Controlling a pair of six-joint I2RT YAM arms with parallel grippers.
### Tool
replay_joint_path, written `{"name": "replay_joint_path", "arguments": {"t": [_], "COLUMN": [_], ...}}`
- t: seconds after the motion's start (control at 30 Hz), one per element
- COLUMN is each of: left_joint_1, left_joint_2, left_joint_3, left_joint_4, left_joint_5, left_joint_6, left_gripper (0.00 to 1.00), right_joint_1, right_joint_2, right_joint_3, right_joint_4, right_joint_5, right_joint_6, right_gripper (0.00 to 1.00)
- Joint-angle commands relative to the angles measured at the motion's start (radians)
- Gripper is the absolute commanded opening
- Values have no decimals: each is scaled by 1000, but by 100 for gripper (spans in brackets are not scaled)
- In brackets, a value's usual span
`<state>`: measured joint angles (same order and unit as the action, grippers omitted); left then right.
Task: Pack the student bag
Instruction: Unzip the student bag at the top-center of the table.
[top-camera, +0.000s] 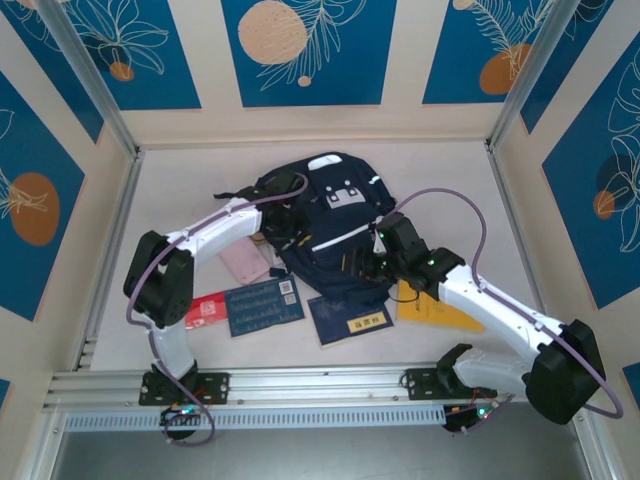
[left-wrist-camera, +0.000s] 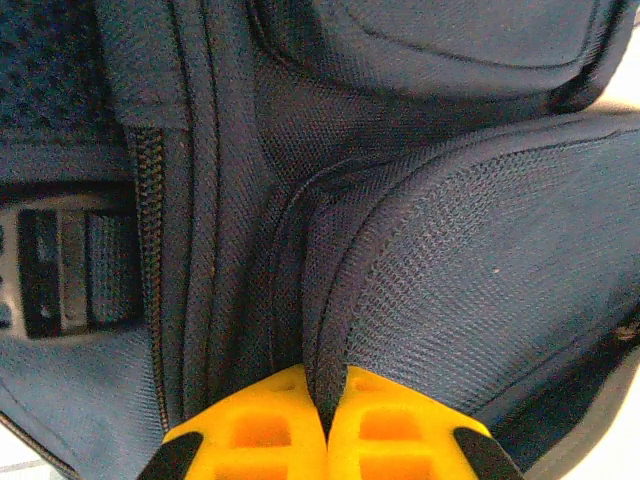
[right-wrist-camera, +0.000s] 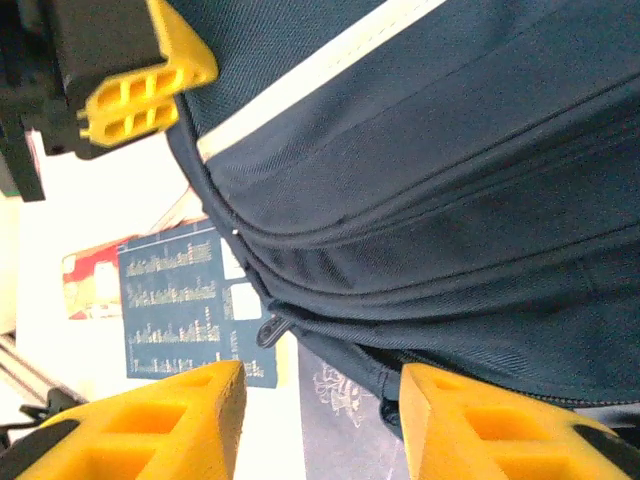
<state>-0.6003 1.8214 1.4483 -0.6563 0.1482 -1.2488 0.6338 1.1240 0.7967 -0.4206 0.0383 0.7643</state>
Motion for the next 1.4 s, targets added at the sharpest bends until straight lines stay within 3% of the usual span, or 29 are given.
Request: {"name": "replay_joint_path", "arguments": {"t": [0.0,0.23,0.4,0.57,0.7,0.93,1.37], "left_joint_1": [10,11,11,11,11,12,28], "left_joint_2": [-90,-163,-162,-152,-141,-127,-120], "left_joint_3": [49,-15,-1,28,43,56,51], "left_joint_4": [-67,8,28,34,35,38,46], "left_joint_5": [-63,-53,-55,-61,-66,-62,-68], "left_joint_6": [-127,-274,-325,-334,-343,-350,-345], "left_gripper": [0,0,0,0,0,0,0], "right_joint_1": [21,48,171,235,294,327,440], "right_joint_2": [-31,-59,-65,56,142,243,443], "right_joint_3": [-28,-139,-213,-167,-138,-90,91], "right_joint_4": [31,208,378,346,327,342,78], "right_joint_5": [-30,-60,58,119,212,260,561], "right_joint_6": [-53,4,-40,-32,-21,31,57], "right_gripper": [50,60,50,45,46,48,50]}}
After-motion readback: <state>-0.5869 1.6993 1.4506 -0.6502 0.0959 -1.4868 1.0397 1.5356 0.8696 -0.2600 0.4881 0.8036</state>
